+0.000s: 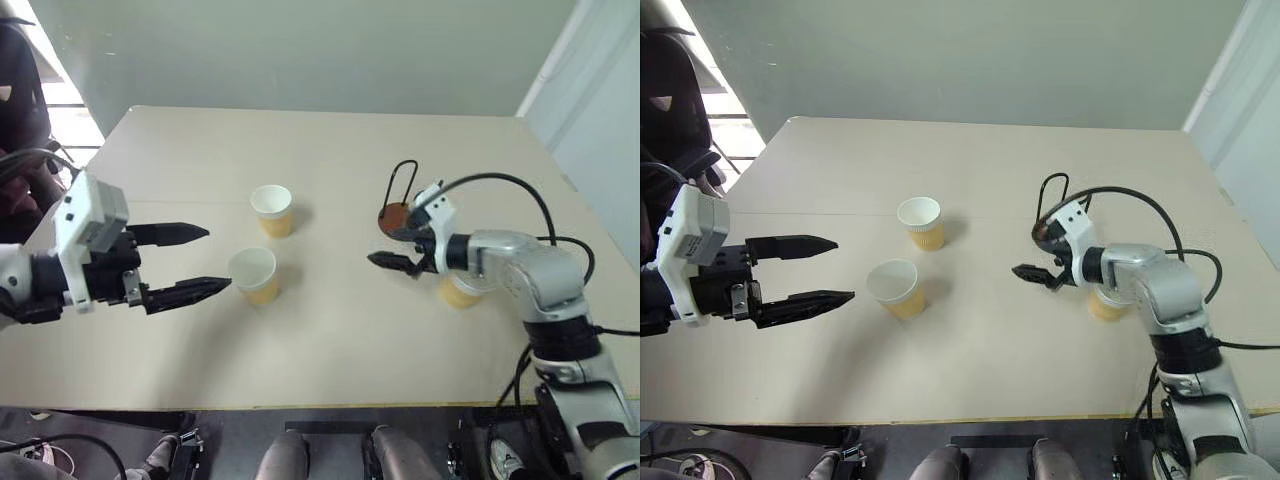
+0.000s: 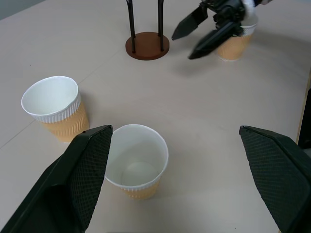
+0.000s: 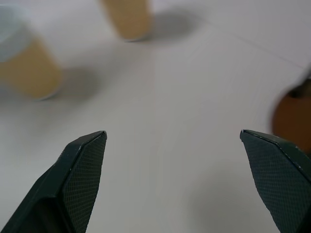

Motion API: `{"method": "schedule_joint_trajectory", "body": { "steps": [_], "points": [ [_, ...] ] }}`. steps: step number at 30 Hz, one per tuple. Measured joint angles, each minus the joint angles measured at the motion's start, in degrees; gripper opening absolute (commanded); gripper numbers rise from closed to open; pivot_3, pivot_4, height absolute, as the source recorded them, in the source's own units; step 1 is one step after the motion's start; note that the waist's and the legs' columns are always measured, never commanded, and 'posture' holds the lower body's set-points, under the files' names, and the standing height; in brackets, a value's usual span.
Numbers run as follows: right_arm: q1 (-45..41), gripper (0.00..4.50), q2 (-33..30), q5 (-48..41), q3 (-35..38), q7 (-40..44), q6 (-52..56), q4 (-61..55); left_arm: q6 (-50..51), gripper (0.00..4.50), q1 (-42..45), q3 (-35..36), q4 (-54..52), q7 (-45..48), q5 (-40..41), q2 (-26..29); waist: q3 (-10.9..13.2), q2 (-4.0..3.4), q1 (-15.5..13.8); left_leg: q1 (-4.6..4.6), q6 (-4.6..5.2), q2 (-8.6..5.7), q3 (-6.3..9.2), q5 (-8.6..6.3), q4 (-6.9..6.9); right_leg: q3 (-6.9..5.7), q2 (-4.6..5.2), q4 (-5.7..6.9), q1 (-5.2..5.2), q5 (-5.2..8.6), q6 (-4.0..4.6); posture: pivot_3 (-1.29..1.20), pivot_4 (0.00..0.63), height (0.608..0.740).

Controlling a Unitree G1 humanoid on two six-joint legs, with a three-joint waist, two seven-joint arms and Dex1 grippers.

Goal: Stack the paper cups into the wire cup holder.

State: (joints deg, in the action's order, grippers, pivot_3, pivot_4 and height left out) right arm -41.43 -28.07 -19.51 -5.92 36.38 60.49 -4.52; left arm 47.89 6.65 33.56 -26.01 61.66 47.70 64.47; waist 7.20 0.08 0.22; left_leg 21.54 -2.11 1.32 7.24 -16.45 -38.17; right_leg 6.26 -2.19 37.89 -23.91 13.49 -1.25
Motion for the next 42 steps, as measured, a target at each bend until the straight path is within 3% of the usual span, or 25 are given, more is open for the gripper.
{"method": "schedule_joint_trajectory", "body": {
  "steps": [9, 24, 28, 37, 38, 42],
  "points": [
    [-2.2, 4.5, 4.3, 3.9, 1.5, -9.8, -0.1, 6.3, 0.0, 4.48, 0.3, -0.1, -0.2, -1.0, 0.7, -0.6, 0.0, 0.0, -0.1, 0.39, -0.16, 0.07, 0.01, 0.08, 0.07, -0.02, -0.11, -0.02, -0.43, 0.0, 0.0, 0.0, 0.15, 0.74],
    [-5.7, 4.5, 7.5, 6.3, 3.7, -14.1, -7.1, 14.0, 0.1, 4.48, -0.9, 0.4, -1.2, -2.4, 2.1, -0.6, 0.0, 0.0, 0.0, 0.38, -0.17, 0.54, 0.05, 0.08, 0.1, -0.01, -0.58, 0.03, -0.56, -0.22, 0.31, 0.0, 0.15, 0.74],
    [-6.5, 3.6, 7.6, 6.3, 3.7, -14.1, -8.1, 14.6, 0.1, 4.5, -1.3, 0.5, -1.2, -3.1, 2.2, -0.6, 0.0, 0.0, 0.0, 0.38, -0.18, 0.53, 0.04, 0.09, 0.06, -0.01, -0.58, 0.03, -0.55, -0.24, 0.34, 0.0, 0.15, 0.74],
    [-6.5, 0.27, 7.6, 6.4, 3.7, -14.0, -9.4, 15.4, 0.1, 4.5, -1.5, 0.5, -1.2, -3.4, 2.3, -0.6, 0.0, 0.0, 0.0, 0.39, -0.18, 0.53, 0.04, 0.09, 0.06, -0.01, -0.58, 0.02, -0.55, -0.25, 0.35, 0.0, 0.15, 0.74],
    [-6.5, 0.02, 7.6, 6.5, 3.7, -13.9, -9.6, 15.5, 0.1, 4.5, -1.6, 0.5, -1.2, -3.4, 2.3, -0.6, 0.0, 0.0, 0.0, 0.39, -0.18, 0.53, 0.04, 0.09, 0.06, -0.01, -0.58, 0.02, -0.55, -0.25, 0.35, 0.0, 0.15, 0.74],
    [-6.6, 0.02, 6.9, 6.9, 3.0, -12.2, -10.1, 15.7, 0.1, 4.5, -1.7, 0.5, -1.2, -3.4, 2.3, -0.6, 0.0, 0.0, -0.1, 0.39, -0.18, 0.53, 0.04, 0.09, 0.06, -0.01, -0.58, 0.02, -0.55, -0.25, 0.35, 0.0, 0.15, 0.74]
  ]
}}
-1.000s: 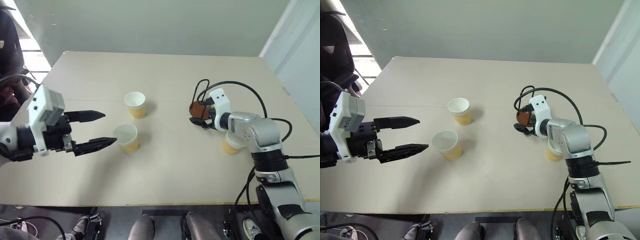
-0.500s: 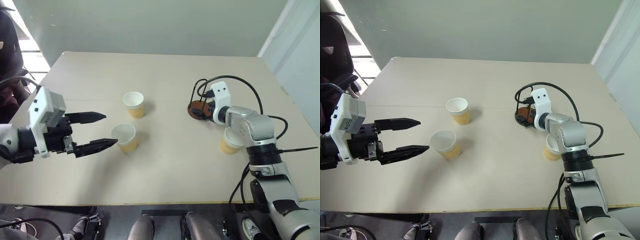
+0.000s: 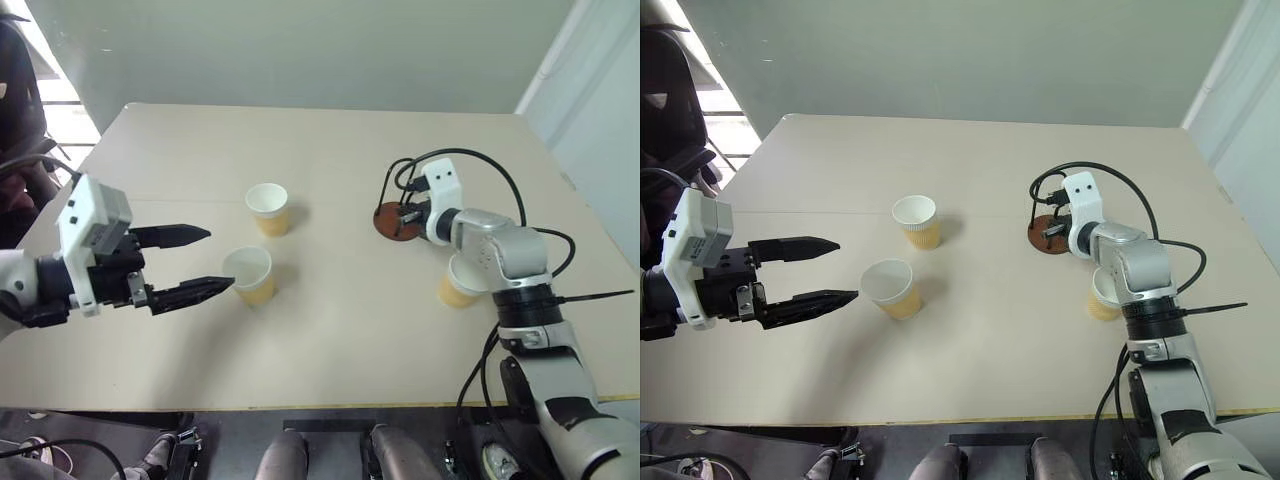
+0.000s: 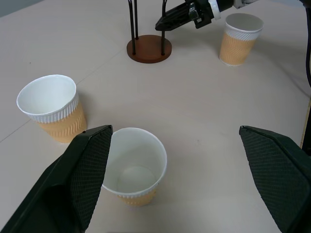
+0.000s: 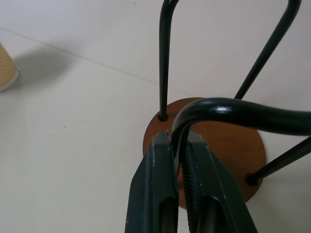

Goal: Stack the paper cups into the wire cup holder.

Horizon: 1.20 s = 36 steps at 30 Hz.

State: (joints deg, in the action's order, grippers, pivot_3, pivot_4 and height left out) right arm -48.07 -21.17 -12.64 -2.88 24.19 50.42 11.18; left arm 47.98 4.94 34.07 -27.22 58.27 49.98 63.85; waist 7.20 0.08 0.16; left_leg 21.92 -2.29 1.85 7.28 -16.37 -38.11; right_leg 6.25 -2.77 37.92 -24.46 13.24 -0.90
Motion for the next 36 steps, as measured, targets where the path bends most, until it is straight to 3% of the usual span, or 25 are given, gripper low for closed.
{"method": "schedule_joint_trajectory", "body": {
  "steps": [8, 12, 18, 29, 36],
  "points": [
    [4.9, 0.02, -8.3, -4.2, -4.9, 19.0, -2.3, -8.1, 0.0, 4.5, -0.3, 0.1, 0.0, 0.1, -0.1, 0.0, 0.0, 0.0, 0.0, 0.03, -0.09, -0.01, -0.04, 0.04, 0.01, 0.0, 0.0, -0.04, 0.01, 0.0, 0.0, 0.0, 0.15, 0.74],
    [10.7, 0.02, -16.2, -7.4, -7.5, 32.4, -6.6, -17.3, -0.1, 4.5, -0.2, 0.0, 0.1, 0.1, -0.1, 0.0, 0.0, 0.02, -0.2, 0.03, -0.09, -0.01, -0.06, 0.04, -0.03, 0.0, -0.03, -0.07, 0.1, 0.01, -0.01, 0.0, 0.15, 0.74],
    [16.5, 0.02, -22.5, -10.3, -9.1, 43.9, -11.2, -25.3, -0.3, 4.5, 0.4, -0.7, 0.2, 0.2, -0.3, 0.0, 0.0, 0.02, -0.1, -0.04, -0.07, -0.01, -0.1, 0.06, -0.22, 0.05, -0.04, -0.05, 0.24, -0.07, -0.09, 0.0, 0.15, 0.74],
    [25.0, 0.02, -25.2, -11.1, -9.4, 48.0, -17.1, -31.5, -0.4, 4.5, 1.6, -2.0, 0.5, 0.7, -0.4, 0.2, 0.0, 0.06, -0.1, -0.06, 0.0, -0.01, -0.1, 0.11, -0.38, 0.07, -0.06, -0.04, 0.3, -0.18, -0.07, 0.0, 0.15, 0.74],
    [29.3, 0.02, -25.1, -9.8, -8.9, 45.0, -21.6, -32.3, -0.9, 4.5, 2.9, -3.8, 1.5, 1.6, -0.5, 0.4, -0.1, 0.16, -0.1, -0.34, 0.03, 0.0, -0.1, 0.09, -0.39, 0.09, -0.06, -0.04, 0.6, -0.18, -0.05, 0.0, 0.15, 0.74]
  ]
}}
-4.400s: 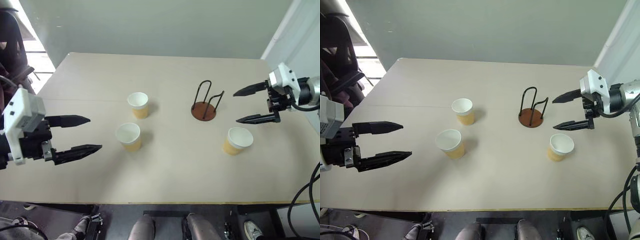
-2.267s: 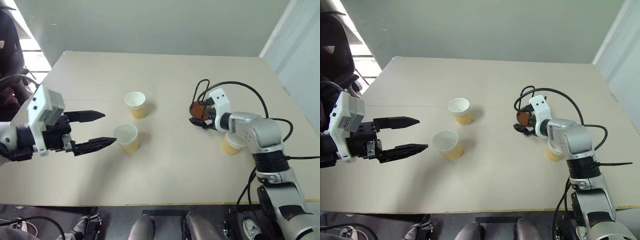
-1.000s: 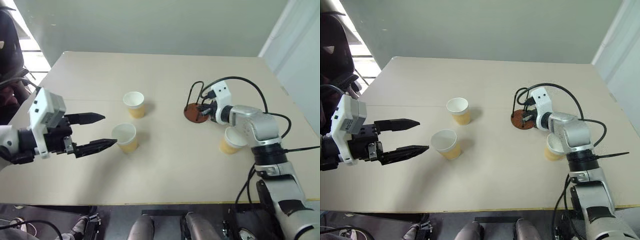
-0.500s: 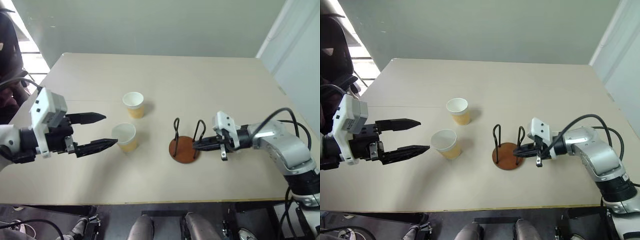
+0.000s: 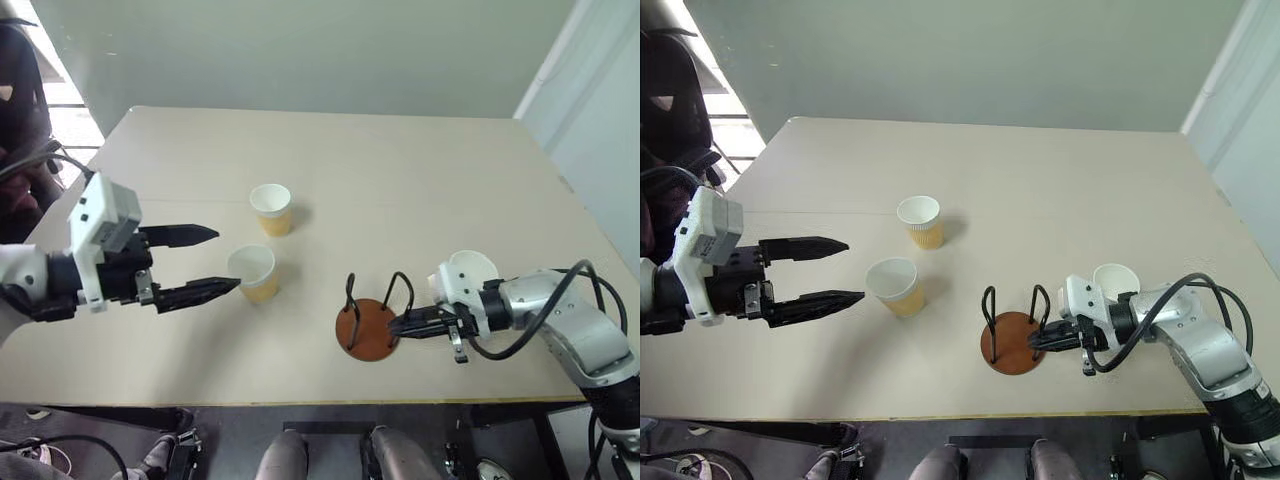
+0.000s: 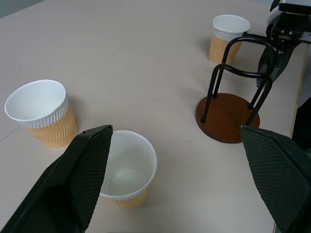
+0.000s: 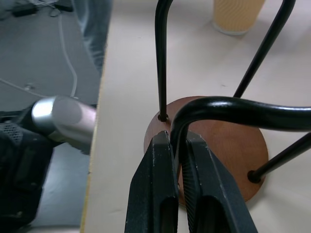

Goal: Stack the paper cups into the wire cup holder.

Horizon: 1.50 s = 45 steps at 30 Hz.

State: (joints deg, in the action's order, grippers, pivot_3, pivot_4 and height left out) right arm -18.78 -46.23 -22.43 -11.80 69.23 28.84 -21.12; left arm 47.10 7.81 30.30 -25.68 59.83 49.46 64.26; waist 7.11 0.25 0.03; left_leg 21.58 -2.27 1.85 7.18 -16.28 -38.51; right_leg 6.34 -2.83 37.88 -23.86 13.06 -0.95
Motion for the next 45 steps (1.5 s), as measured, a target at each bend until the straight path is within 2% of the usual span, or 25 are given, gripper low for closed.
{"method": "schedule_joint_trajectory", "body": {
  "steps": [7, 25, 28, 31, 38, 41, 45],
  "points": [
    [3.3, 0.02, 0.1, -0.1, 0.8, -2.8, -0.4, -2.8, -0.9, 4.5, 1.1, -1.6, 1.1, 0.3, -0.7, 0.1, 0.0, 0.06, 0.0, -0.08, 0.04, 0.0, -0.02, -0.02, 0.01, 0.01, 0.0, 0.0, 0.08, 0.18, 0.41, 0.0, 0.15, 0.74],
    [7.1, 0.02, -0.8, -0.8, 1.7, 0.4, -6.7, -3.3, -1.2, 4.5, 3.1, -3.3, 2.3, 1.4, -2.1, 0.4, -0.1, 0.15, 0.0, -0.07, 0.04, -0.02, -0.06, -0.03, 0.07, 0.06, 0.0, -0.05, 0.08, 0.21, 0.45, 0.0, 0.15, 0.74],
    [7.0, 0.77, -0.8, -0.9, 1.6, 1.1, -6.6, -3.0, -1.2, 4.5, 3.1, -3.3, 2.3, 1.4, -2.1, 0.4, -0.1, 0.15, 0.0, -0.07, 0.04, -0.02, -0.06, -0.03, 0.1, 0.06, 0.0, -0.06, 0.08, 0.21, 0.45, 0.0, 0.15, 0.74],
    [7.0, 1.75, -0.8, -0.4, 0.7, 1.0, -6.2, -2.1, -1.2, 4.5, 3.1, -3.3, 2.3, 1.4, -2.1, 0.4, -0.1, 0.15, 0.0, -0.07, 0.04, -0.02, -0.06, -0.03, 0.12, 0.07, 0.0, -0.06, 0.06, 0.2, 0.43, 0.0, 0.15, 0.74],
    [6.9, 4.36, -0.6, 0.2, -0.2, 0.8, -6.1, -1.8, -1.2, 4.5, 3.1, -3.3, 2.3, 1.4, -2.1, 0.4, -0.1, 0.15, 0.0, -0.07, 0.04, -0.02, -0.06, -0.03, 0.18, 0.07, 0.0, -0.07, 0.05, 0.18, 0.4, 0.0, 0.15, 0.74],
    [7.0, 4.47, -2.0, 0.3, -0.2, 1.3, -6.3, -1.7, -1.3, 4.5, 3.1, -3.3, 2.3, 1.5, -2.1, 0.4, -0.1, 0.15, 0.0, -0.05, 0.04, -0.02, -0.06, -0.03, 0.19, 0.07, 0.0, -0.1, 0.05, 0.18, 0.41, 0.0, 0.15, 0.74],
    [7.1, 4.47, -7.8, 0.4, 2.5, 3.7, -7.8, -0.2, -1.7, 4.5, 3.3, -3.4, 2.5, 1.8, -2.2, 0.4, -0.1, 0.15, -0.2, 0.01, 0.04, -0.02, -0.05, -0.03, 0.19, 0.1, 0.0, -0.21, 0.05, 0.2, 0.43, 0.0, 0.15, 0.74]
  ]
}}
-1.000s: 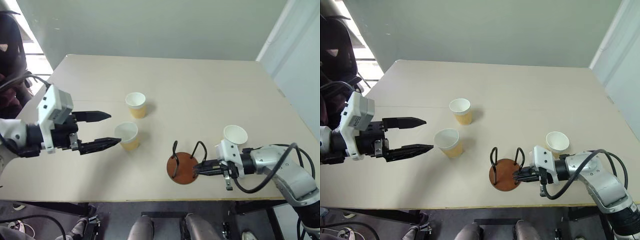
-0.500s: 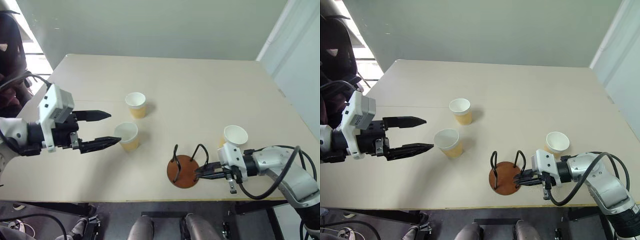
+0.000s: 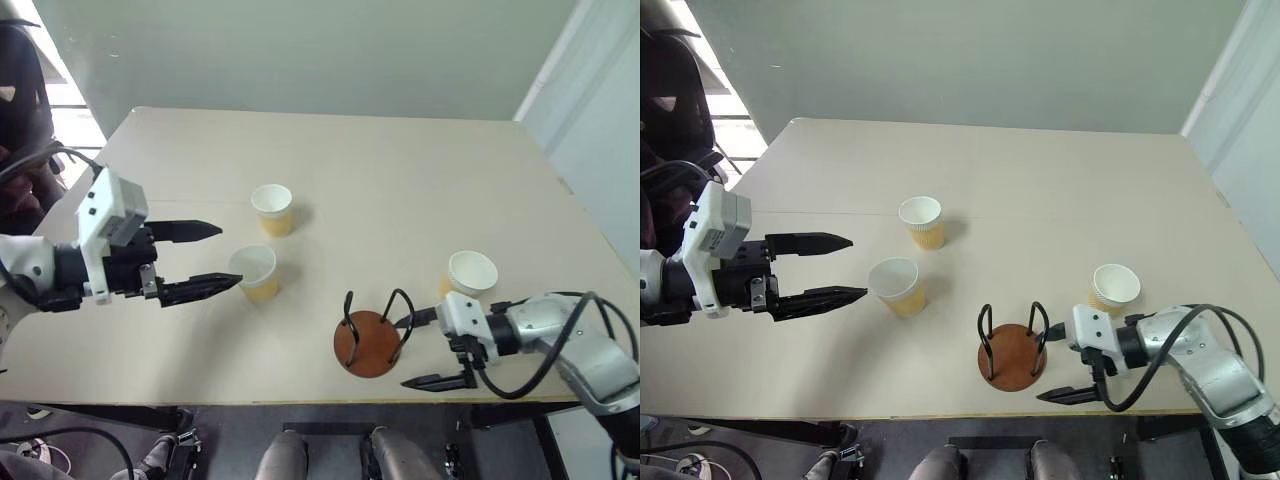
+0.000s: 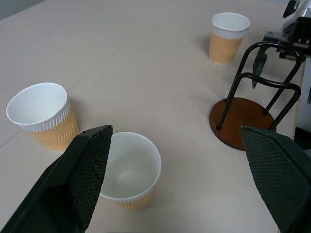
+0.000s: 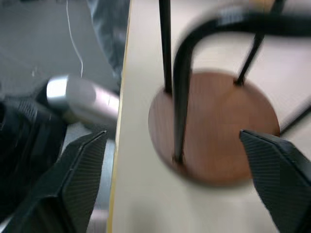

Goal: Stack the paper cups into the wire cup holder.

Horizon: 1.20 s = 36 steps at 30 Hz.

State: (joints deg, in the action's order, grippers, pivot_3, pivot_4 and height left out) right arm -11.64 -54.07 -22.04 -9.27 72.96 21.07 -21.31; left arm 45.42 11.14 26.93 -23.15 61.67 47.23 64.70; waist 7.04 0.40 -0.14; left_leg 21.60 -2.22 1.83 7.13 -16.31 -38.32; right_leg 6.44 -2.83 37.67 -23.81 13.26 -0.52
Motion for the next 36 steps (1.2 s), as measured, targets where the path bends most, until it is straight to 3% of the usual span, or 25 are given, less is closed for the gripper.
{"method": "schedule_joint_trajectory", "body": {
  "steps": [8, 13, 17, 20, 27, 36],
  "points": [
    [-7.0, 4.47, -6.9, 0.9, 4.6, 4.8, -1.3, 9.1, -2.0, 4.5, 2.5, -3.3, 1.8, 0.7, -0.5, -0.9, 0.0, 0.0, 0.0, 0.01, 0.01, 0.0, -0.02, 0.0, 0.07, 0.03, -0.01, -0.02, -0.05, -0.07, -0.11, 0.0, 0.15, 0.74],
    [-7.8, 4.47, -8.0, -1.8, 6.2, 5.8, 2.3, 6.8, -3.2, 4.5, 5.5, -6.9, 3.2, 0.7, -1.5, -1.9, 0.1, -0.05, -0.2, 0.06, 0.0, 0.0, -0.03, 0.01, 0.07, 0.01, -0.02, -0.07, -0.06, -0.18, -0.36, 0.0, 0.15, 0.74],
    [-9.5, 4.47, -8.5, -10.3, 13.2, 4.7, 9.6, 1.7, -4.2, 4.5, 6.4, -7.8, 4.3, 1.1, -2.1, -2.2, 0.1, -0.08, -0.2, 0.17, -0.06, -0.01, -0.05, 0.04, 0.09, 0.01, -0.08, -0.31, -0.07, -0.16, -0.41, 0.0, 0.15, 0.74],
    [-13.9, 4.47, -10.0, -11.1, 15.7, 2.3, 11.5, 1.8, -4.4, 4.5, 7.1, -8.6, 5.0, 1.7, -2.4, -2.7, 0.1, -0.07, -0.2, 0.22, -0.05, 0.01, -0.03, 0.03, 0.07, 0.03, -0.08, -0.51, -0.07, -0.25, -0.55, 0.0, 0.15, 0.74],
    [-16.2, 4.47, -12.4, 1.5, 7.9, 2.6, 4.4, 10.9, -5.3, 4.5, 9.1, -10.4, 5.8, 2.1, -2.8, -3.1, 0.1, -0.12, -0.5, 0.31, 0.12, 0.01, 0.03, -0.07, 0.08, 0.02, -0.01, -0.6, -0.13, -0.39, -0.73, 0.0, 0.15, 0.74],
    [-12.7, 4.47, -12.3, 3.5, 6.6, 5.1, 1.7, 10.9, -3.4, 4.5, 7.2, -8.3, 2.2, 2.8, 0.1, -2.7, 0.1, -0.13, -0.5, 0.33, 0.11, 0.0, -0.04, -0.06, 0.07, 0.03, -0.02, -0.65, -0.12, -0.42, -0.8, 0.0, 0.15, 0.74]
  ]
}}
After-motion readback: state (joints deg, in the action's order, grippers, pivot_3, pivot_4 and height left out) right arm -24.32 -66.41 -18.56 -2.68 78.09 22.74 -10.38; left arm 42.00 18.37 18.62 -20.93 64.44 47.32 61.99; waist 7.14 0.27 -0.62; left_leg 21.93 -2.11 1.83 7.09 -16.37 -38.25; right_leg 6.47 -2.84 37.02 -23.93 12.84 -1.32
